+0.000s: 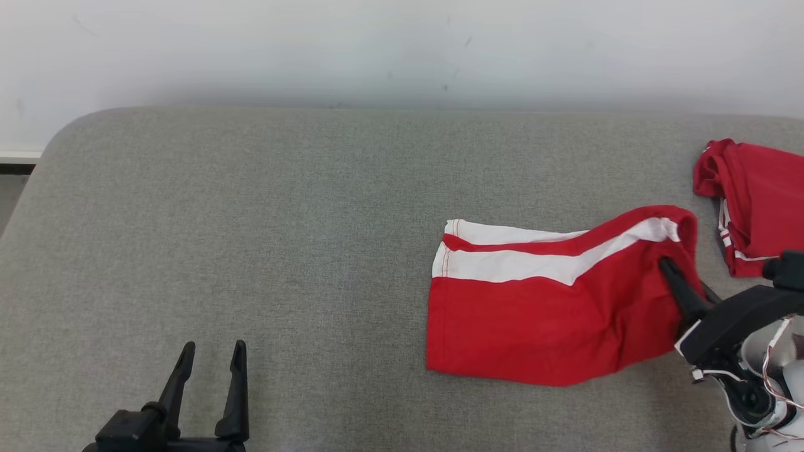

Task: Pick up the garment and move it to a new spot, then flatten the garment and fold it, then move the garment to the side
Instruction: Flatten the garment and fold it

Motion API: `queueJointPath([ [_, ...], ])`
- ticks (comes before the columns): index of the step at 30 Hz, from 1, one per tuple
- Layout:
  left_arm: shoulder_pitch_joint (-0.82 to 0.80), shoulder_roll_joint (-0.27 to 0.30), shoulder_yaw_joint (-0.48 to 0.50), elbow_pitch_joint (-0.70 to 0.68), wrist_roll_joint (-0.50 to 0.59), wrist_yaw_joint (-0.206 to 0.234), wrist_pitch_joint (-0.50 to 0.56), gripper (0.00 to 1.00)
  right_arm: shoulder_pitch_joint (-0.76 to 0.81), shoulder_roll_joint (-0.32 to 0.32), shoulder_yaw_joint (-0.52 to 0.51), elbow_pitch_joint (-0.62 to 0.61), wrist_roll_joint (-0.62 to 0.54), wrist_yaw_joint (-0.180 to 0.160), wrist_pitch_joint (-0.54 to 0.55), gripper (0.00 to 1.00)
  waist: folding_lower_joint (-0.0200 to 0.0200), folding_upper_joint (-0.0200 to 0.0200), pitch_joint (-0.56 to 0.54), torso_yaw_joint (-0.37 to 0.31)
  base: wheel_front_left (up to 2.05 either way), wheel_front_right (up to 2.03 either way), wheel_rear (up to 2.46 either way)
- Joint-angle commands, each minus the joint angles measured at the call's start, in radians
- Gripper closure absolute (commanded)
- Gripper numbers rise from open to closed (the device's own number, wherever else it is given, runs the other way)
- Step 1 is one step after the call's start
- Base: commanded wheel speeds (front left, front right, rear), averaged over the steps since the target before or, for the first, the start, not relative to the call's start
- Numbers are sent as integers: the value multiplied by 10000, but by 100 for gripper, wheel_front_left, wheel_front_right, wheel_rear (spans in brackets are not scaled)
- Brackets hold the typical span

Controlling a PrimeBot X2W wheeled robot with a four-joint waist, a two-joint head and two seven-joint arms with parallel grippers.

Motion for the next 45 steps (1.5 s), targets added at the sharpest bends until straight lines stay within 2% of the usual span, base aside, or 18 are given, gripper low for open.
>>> queueJointPath([
  [1, 139, 39, 11, 7, -97, 12, -1, 0, 133, 177, -62, -441, 434, -24, 376, 100, 0, -1, -66, -15, 0, 0, 0],
  [7, 162, 26, -26, 34, -113, 12, 0, 0, 253, 1091, -277, -1501, 1348, -24, 1643, 100, 0, -1, -166, 34, 0, 0, 0],
  [13, 106, -2, -105, 53, -185, 12, 0, 0, -109, 2432, -722, -1436, 1200, -24, 2516, 100, 0, -1, -105, 181, 0, 0, 0],
  [16, 4, -11, -144, 69, -212, 12, 0, 0, -394, 2875, -880, -1179, 833, -23, 2693, 100, 0, -1, -2, 292, 0, 0, 0],
  [23, -139, -30, -272, 120, -237, 12, -1, 0, -934, 3208, -850, -239, 250, -23, 2614, 100, 0, -1, 176, 587, 0, 0, 0],
  [33, -282, -64, -374, 221, -323, 12, 0, 0, -1643, 3212, 666, 1584, 881, -23, 1205, 100, 0, -1, 370, 833, 0, 0, 0],
  [34, -292, -67, -384, 238, -321, 12, -1, 0, -1700, 3213, 786, 1708, 894, -23, 1072, 69, 0, -1, 381, 817, 0, 0, 0],
  [35, -307, -68, -400, 253, -338, 12, 0, 0, -1779, 3213, 958, 1796, 809, -23, 950, 21, 0, -1, 387, 800, 0, 0, 0],
  [36, -330, -68, -402, 266, -356, 12, 0, 0, -1855, 3218, 1145, 1838, 646, -23, 818, 0, 0, -1, 391, 778, 0, 0, 0],
  [39, -370, -67, -379, 294, -359, 12, 0, 0, -1923, 3212, 1588, 1634, -175, -23, 317, 0, 0, -1, 342, 681, 0, 0, 0],
  [45, -253, -66, -147, 234, -266, 12, 0, 0, -1341, 2854, 1674, 500, -747, -23, -690, 0, 0, -1, 167, 364, 0, 0, 0],
])
